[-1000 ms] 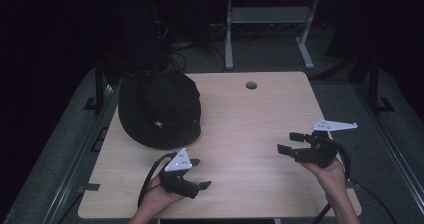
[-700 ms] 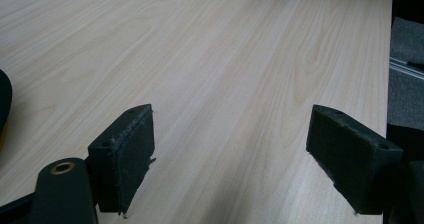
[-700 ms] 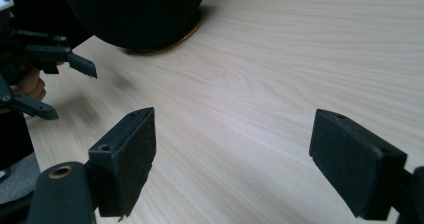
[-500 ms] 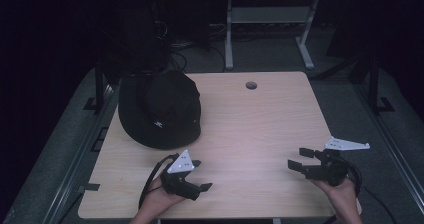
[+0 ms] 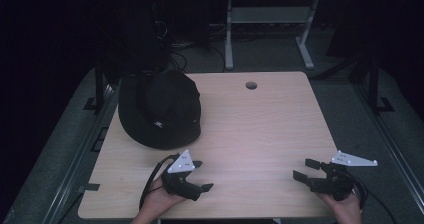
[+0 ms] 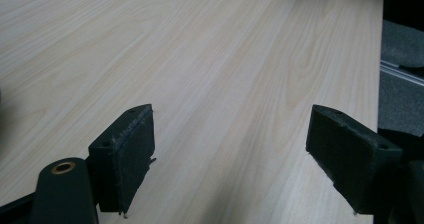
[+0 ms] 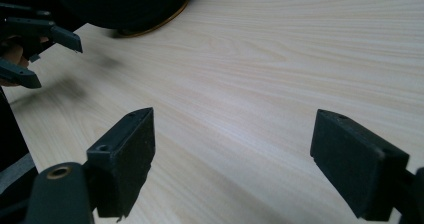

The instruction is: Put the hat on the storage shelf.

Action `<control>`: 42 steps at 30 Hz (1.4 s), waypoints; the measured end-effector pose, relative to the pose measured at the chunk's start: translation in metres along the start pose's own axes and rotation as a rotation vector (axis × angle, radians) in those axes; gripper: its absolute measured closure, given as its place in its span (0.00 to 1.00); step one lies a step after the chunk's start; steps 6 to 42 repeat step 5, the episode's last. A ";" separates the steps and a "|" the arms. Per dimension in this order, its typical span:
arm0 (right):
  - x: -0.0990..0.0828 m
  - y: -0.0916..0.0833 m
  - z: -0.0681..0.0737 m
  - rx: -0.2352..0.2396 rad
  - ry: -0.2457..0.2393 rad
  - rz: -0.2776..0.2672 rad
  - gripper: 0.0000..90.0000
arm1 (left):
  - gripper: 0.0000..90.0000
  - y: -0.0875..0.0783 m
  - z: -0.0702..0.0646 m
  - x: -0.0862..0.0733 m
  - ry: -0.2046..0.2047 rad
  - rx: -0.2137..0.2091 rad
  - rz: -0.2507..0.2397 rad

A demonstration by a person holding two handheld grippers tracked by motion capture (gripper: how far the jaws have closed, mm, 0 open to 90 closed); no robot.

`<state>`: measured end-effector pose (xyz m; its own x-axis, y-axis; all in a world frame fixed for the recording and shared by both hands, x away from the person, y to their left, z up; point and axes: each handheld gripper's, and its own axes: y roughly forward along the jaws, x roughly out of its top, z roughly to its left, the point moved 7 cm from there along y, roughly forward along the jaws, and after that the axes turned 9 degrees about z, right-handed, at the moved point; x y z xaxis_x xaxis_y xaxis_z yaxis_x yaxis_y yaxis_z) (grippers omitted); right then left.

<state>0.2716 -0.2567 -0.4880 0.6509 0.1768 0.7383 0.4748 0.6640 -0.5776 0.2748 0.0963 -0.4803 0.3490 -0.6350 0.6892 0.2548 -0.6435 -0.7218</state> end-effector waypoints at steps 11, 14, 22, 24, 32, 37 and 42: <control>-0.015 -0.008 0.015 0.012 0.010 -0.084 0.18 | 0.21 0.004 -0.004 0.003 0.011 -0.004 0.002; -0.015 -0.008 0.015 0.012 0.010 -0.084 0.18 | 0.21 0.004 -0.004 0.003 0.011 -0.004 0.002; -0.015 -0.008 0.015 0.012 0.010 -0.084 0.18 | 0.21 0.004 -0.004 0.003 0.011 -0.004 0.002; -0.015 -0.008 0.015 0.012 0.010 -0.084 0.18 | 0.21 0.004 -0.004 0.003 0.011 -0.004 0.002; -0.015 -0.008 0.015 0.012 0.010 -0.084 0.18 | 0.21 0.004 -0.004 0.003 0.011 -0.004 0.002; -0.015 -0.008 0.015 0.012 0.010 -0.084 0.18 | 0.21 0.004 -0.004 0.003 0.011 -0.004 0.002; -0.015 -0.008 0.015 0.012 0.010 -0.084 0.18 | 0.21 0.004 -0.004 0.003 0.011 -0.004 0.002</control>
